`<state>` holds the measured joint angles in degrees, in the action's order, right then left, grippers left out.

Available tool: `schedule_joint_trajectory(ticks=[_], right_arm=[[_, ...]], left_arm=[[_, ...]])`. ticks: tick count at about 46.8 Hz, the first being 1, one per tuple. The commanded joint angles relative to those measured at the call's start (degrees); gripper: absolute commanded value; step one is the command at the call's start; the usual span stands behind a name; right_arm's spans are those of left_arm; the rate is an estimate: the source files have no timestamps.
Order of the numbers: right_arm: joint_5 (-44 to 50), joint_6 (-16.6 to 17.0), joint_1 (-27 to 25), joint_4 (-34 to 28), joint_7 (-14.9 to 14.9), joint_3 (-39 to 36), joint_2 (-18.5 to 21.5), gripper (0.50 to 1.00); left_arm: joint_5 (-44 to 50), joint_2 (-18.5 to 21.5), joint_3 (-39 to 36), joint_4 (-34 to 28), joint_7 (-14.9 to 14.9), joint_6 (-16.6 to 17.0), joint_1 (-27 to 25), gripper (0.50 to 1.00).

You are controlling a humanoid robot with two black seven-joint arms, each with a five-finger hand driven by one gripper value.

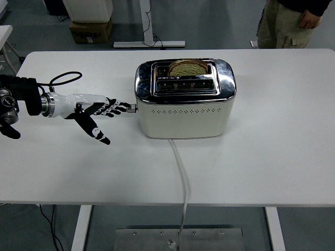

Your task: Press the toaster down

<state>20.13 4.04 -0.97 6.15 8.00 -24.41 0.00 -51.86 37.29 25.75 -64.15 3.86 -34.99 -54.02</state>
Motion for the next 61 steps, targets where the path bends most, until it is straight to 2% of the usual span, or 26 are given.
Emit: schedule_joint_trajectory(ticks=[1, 20, 46, 61], right_arm=[[0.0, 0.0, -0.1, 0.0, 0.0, 0.0, 0.0, 1.0], [0.0, 0.0, -0.3, 0.0, 0.0, 0.0, 0.0, 0.998], [0.0, 0.0, -0.2, 0.0, -0.1, 0.1, 0.0, 1.0], [0.0, 0.0, -0.3, 0.0, -0.1, 0.1, 0.0, 1.0]], left_arm=[[0.0, 0.0, 0.0, 0.0, 0.0, 0.0, 0.1, 1.0], [0.0, -1.1, 0.0, 0.8, -0.1, 0.0, 1.3, 1.0], [0.2, -0.1, 0.3, 0.9, -0.2, 0.0, 4.2, 1.0], [0.2, 0.2, 0.4, 0.9, -0.3, 0.0, 4.2, 1.0]])
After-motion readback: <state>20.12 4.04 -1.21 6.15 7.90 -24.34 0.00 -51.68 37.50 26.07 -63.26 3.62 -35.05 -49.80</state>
